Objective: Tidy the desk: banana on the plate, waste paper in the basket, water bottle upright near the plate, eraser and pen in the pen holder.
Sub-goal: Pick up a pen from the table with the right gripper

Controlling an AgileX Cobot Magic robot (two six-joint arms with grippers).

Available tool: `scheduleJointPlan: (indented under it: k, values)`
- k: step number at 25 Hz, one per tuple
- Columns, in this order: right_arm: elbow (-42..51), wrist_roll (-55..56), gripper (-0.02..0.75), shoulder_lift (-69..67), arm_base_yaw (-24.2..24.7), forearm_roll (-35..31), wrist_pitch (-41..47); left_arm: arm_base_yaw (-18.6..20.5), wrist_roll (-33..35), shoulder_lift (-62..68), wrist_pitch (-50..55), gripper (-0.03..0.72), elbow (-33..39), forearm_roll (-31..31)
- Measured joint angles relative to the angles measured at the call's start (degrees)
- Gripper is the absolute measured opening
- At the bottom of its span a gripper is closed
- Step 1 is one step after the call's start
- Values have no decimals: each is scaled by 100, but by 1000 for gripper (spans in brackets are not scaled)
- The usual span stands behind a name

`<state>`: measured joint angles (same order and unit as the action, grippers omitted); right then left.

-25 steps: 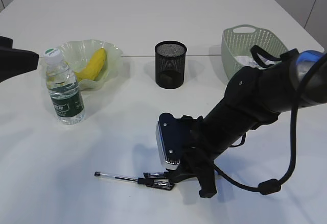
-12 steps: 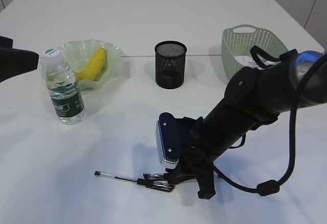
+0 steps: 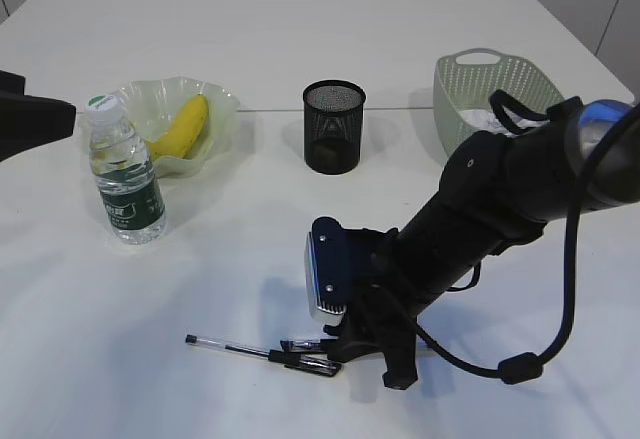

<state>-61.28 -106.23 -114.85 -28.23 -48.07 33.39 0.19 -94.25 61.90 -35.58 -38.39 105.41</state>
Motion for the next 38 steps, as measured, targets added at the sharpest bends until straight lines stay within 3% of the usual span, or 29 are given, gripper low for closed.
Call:
scheduleJointPlan:
  k: [6, 12, 23, 38]
  values:
    - [0, 59, 193, 0, 0, 0, 0, 0, 0, 0, 0, 498, 0, 0]
    - [0, 112, 52, -9, 0, 0, -12, 0, 0, 0, 0, 498, 0, 0]
    - [0, 134, 46, 12, 0, -4, -21, 0, 0, 0, 0, 498, 0, 0]
    - [0, 147, 44, 837, 25, -948, 49, 0, 0, 0, 0, 498, 0, 0]
